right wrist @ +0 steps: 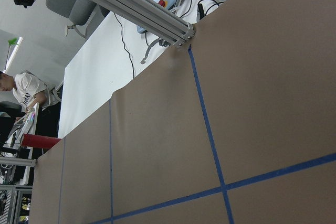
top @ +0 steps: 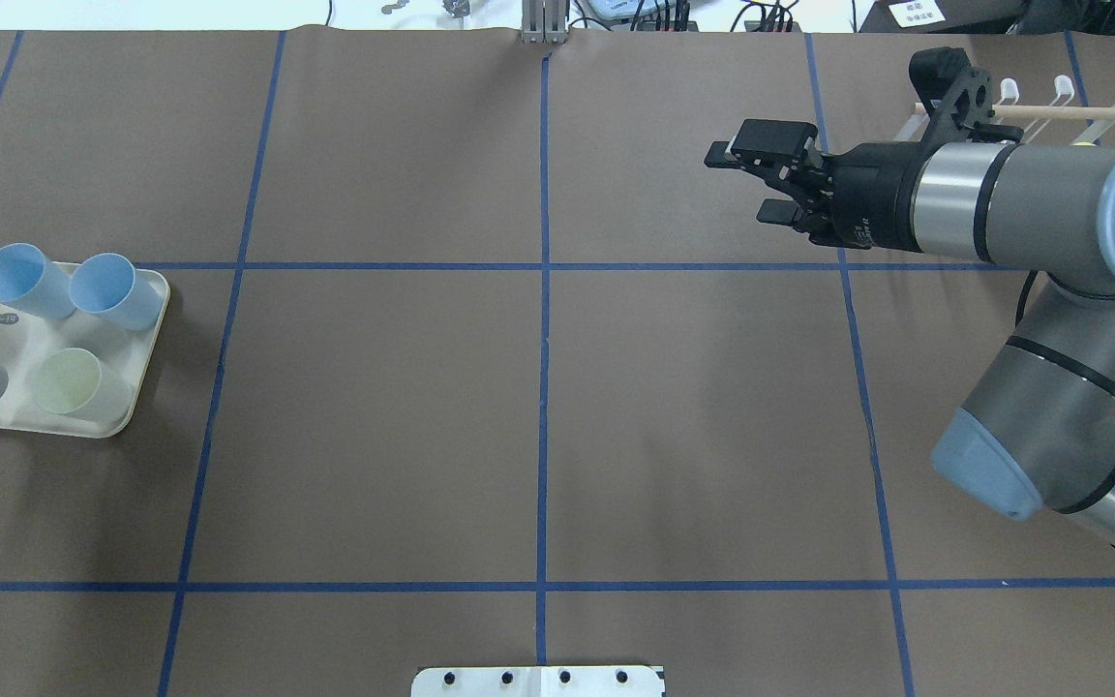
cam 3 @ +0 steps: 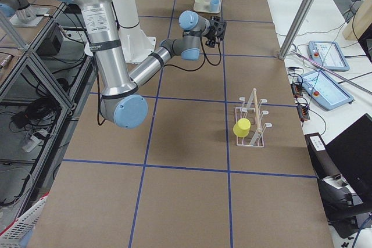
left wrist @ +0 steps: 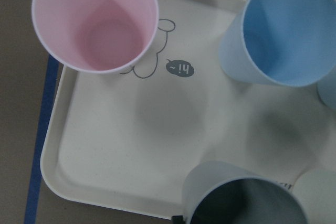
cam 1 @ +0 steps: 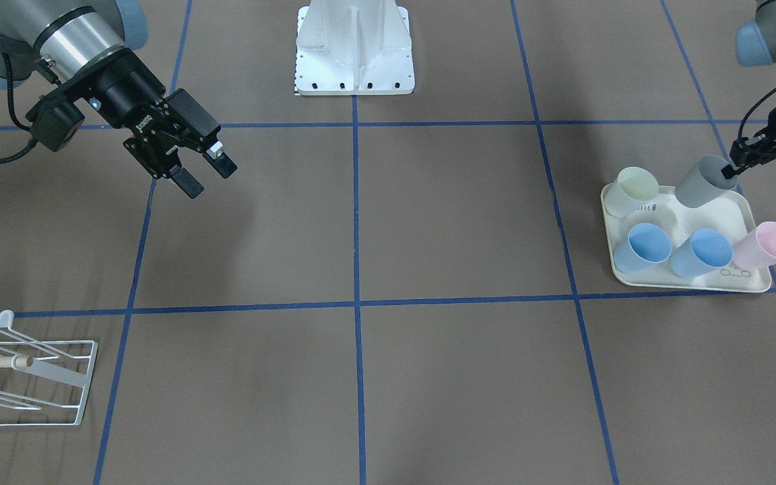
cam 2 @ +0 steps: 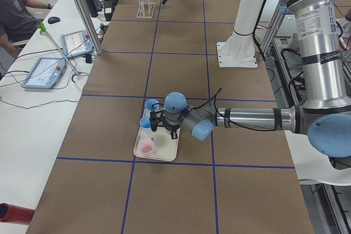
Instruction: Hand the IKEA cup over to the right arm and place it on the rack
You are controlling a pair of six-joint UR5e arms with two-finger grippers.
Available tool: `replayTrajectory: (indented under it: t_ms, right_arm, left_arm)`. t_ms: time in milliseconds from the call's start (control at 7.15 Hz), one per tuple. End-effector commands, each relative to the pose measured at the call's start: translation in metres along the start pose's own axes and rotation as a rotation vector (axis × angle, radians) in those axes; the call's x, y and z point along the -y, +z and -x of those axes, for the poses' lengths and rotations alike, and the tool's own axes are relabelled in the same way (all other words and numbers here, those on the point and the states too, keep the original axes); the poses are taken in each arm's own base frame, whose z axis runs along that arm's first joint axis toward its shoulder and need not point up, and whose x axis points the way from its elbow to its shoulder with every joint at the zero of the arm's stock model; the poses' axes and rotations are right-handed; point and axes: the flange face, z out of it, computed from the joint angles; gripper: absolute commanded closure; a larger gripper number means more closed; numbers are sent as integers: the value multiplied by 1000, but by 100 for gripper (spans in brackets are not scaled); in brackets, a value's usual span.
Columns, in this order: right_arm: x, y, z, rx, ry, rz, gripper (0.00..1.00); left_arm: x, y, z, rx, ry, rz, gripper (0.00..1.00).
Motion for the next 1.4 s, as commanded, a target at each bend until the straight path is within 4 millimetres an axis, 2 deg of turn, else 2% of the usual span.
replayTrajectory:
  t_ms: [0,140,280,560,699,839,979,1119,1259]
  right_arm:
    - [0,-1,1,2,2,0,1]
    - [-1,-1,1,3,3,2,1]
    - [-1,-2,2,4,6,2,1]
    - [-1,-2,2,4,6,5,1]
    - [-2,-3,4,10,4,6,1]
    - [-2,-3,5,19,14,7,1]
    - [-2,-4,4,64,33,12,1]
    - [-2,-5,3,85,42,15,1]
    - [-2,-5,3,88,74,16,1]
  left_arm:
    - [5,-75,-25,42,-59,-15,100]
    - [5,-113,-55,91,-54,15,100]
    - [28,-151,-89,96,-82,-4,100]
    - [63,-184,-161,84,-98,-11,100]
    - [72,-196,-196,51,-179,-37,100]
    - [72,-199,-240,2,-257,-57,100]
    - [61,-175,-286,-81,-307,-38,100]
    - [56,-157,-313,-188,-374,-47,100]
    - [56,-139,-329,-304,-442,-43,100]
